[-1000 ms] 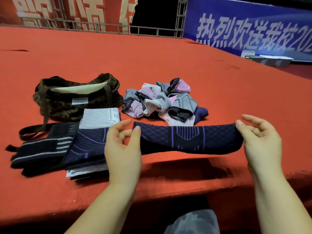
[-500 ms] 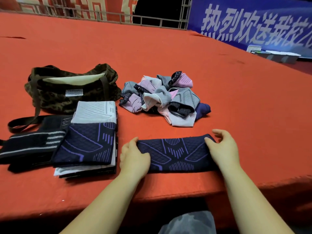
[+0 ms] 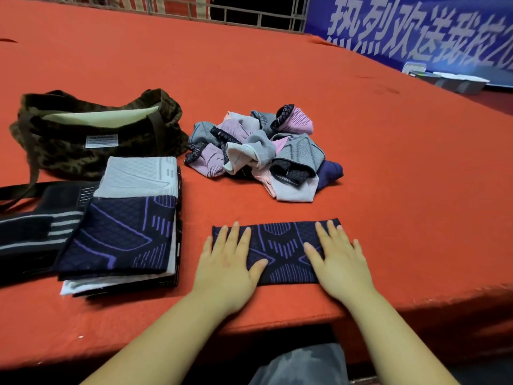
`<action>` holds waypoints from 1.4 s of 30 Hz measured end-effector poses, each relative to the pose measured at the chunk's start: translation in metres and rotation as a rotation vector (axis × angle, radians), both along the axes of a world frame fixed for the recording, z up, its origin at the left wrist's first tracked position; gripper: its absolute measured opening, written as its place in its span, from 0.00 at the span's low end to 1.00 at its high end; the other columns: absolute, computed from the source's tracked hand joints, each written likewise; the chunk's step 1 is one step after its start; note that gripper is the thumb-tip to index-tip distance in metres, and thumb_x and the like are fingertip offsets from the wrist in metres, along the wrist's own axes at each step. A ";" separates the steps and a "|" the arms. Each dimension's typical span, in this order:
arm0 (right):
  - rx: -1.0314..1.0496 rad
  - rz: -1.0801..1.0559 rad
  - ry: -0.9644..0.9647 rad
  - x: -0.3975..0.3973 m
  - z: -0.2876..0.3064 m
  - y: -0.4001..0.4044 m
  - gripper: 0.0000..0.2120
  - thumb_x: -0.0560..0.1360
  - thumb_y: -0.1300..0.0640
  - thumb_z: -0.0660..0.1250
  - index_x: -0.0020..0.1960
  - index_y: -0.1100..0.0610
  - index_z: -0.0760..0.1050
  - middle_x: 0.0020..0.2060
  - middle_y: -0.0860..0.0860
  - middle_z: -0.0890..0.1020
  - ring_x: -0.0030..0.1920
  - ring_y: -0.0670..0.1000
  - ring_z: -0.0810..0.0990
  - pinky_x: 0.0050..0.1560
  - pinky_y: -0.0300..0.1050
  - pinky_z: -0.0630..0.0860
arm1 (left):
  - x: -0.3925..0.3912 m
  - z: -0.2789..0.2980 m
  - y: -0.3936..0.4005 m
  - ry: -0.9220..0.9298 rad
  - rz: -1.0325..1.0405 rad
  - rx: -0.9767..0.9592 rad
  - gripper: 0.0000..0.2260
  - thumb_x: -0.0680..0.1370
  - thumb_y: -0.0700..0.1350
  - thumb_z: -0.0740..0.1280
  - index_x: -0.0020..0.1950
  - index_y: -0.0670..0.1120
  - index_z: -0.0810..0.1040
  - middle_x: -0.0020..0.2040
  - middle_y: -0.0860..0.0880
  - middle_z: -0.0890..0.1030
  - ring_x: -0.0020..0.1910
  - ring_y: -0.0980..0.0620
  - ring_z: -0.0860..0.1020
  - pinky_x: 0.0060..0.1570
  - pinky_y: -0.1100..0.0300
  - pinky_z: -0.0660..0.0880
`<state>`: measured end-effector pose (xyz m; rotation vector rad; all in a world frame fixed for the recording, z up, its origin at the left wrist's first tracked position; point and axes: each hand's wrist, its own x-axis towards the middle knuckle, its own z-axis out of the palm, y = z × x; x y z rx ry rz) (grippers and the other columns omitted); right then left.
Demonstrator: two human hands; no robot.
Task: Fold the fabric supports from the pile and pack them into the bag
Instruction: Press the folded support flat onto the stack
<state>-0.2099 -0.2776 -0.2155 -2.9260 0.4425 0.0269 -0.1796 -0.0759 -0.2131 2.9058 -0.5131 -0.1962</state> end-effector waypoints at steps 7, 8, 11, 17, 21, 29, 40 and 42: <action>-0.031 0.072 -0.036 -0.006 0.002 0.023 0.36 0.76 0.33 0.43 0.78 0.51 0.47 0.77 0.51 0.48 0.77 0.50 0.43 0.75 0.50 0.40 | -0.008 0.016 -0.003 0.031 0.309 -0.746 0.22 0.78 0.38 0.61 0.72 0.47 0.66 0.76 0.43 0.57 0.76 0.48 0.53 0.73 0.59 0.48; 0.027 0.155 -0.050 -0.011 0.003 0.036 0.42 0.71 0.28 0.39 0.78 0.50 0.48 0.77 0.50 0.47 0.77 0.49 0.43 0.74 0.49 0.39 | -0.008 0.019 -0.002 0.047 0.382 -0.848 0.22 0.76 0.35 0.61 0.69 0.48 0.69 0.74 0.43 0.61 0.75 0.48 0.57 0.74 0.57 0.50; 0.142 0.306 -0.040 -0.022 0.003 0.074 0.54 0.58 0.20 0.33 0.77 0.47 0.47 0.77 0.47 0.46 0.76 0.46 0.41 0.73 0.45 0.36 | -0.007 0.023 0.000 0.154 0.549 -1.032 0.22 0.72 0.35 0.62 0.63 0.52 0.72 0.67 0.46 0.69 0.66 0.45 0.68 0.70 0.49 0.62; 0.137 0.259 -0.110 -0.011 0.001 0.110 0.39 0.70 0.36 0.51 0.77 0.48 0.48 0.77 0.50 0.47 0.77 0.48 0.42 0.72 0.44 0.35 | -0.010 0.031 -0.001 0.280 0.590 -1.384 0.20 0.75 0.31 0.59 0.61 0.51 0.71 0.54 0.53 0.73 0.46 0.62 0.73 0.42 0.77 0.68; 0.287 0.191 -0.202 -0.003 0.004 0.122 0.30 0.76 0.58 0.60 0.76 0.50 0.57 0.75 0.48 0.59 0.76 0.46 0.52 0.73 0.41 0.40 | -0.009 0.041 0.001 0.255 0.506 -1.452 0.18 0.76 0.31 0.59 0.53 0.54 0.73 0.51 0.52 0.75 0.46 0.66 0.74 0.45 0.72 0.70; 0.952 -0.191 -0.673 0.000 0.024 0.079 0.19 0.73 0.73 0.60 0.58 0.56 0.75 0.49 0.47 0.81 0.52 0.41 0.77 0.52 0.25 0.68 | -0.011 0.027 -0.019 0.064 0.329 -1.228 0.23 0.80 0.40 0.61 0.74 0.50 0.61 0.76 0.46 0.57 0.66 0.52 0.69 0.69 0.57 0.62; 0.466 -0.311 -0.556 -0.027 0.009 0.009 0.34 0.68 0.63 0.72 0.71 0.51 0.66 0.56 0.52 0.80 0.57 0.57 0.75 0.62 0.53 0.68 | 0.008 0.011 -0.085 -0.072 -0.259 -0.248 0.28 0.80 0.58 0.47 0.78 0.50 0.49 0.79 0.48 0.45 0.77 0.49 0.41 0.73 0.55 0.38; 0.380 -0.311 -0.541 -0.029 0.006 0.006 0.32 0.67 0.62 0.72 0.69 0.52 0.69 0.56 0.51 0.80 0.57 0.57 0.75 0.62 0.51 0.65 | 0.012 0.011 -0.090 -0.076 -0.328 -0.127 0.28 0.81 0.58 0.47 0.78 0.49 0.46 0.79 0.47 0.43 0.77 0.49 0.40 0.73 0.53 0.36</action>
